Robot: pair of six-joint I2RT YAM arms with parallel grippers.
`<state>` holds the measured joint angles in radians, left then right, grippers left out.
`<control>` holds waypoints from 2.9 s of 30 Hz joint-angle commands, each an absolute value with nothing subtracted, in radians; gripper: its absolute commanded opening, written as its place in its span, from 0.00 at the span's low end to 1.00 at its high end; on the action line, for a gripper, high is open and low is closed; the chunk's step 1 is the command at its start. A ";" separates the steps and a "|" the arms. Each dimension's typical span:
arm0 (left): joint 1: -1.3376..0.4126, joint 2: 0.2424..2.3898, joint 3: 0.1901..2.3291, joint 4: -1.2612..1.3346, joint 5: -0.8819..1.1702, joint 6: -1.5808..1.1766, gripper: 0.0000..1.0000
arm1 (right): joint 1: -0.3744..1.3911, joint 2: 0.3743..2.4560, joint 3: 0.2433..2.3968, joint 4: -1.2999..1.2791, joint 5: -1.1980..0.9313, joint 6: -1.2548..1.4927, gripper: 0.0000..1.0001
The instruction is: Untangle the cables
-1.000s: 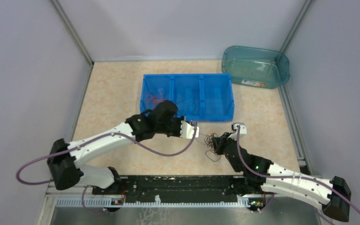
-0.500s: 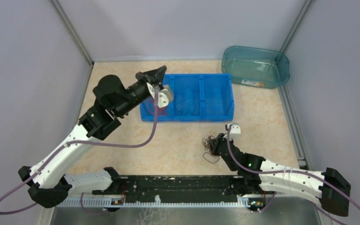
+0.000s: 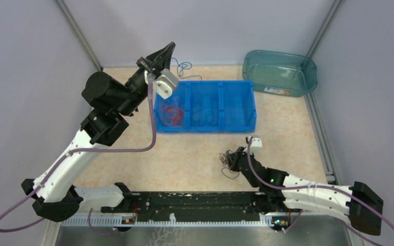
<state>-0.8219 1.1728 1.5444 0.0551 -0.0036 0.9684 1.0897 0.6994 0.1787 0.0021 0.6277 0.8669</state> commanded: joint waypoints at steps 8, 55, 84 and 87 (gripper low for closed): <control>-0.818 1.211 1.409 -0.004 0.124 0.755 0.00 | 1.083 0.579 0.180 0.023 0.639 0.878 0.00; -0.717 1.130 0.956 -0.087 0.596 0.474 1.00 | 1.083 0.425 0.306 0.360 0.468 0.872 0.00; -0.680 1.064 0.793 0.137 0.837 -0.393 0.77 | 1.083 0.730 0.430 0.997 0.389 0.832 0.00; -0.669 1.076 0.804 0.148 0.838 -0.402 0.70 | 1.083 0.728 0.426 0.998 0.391 0.845 0.00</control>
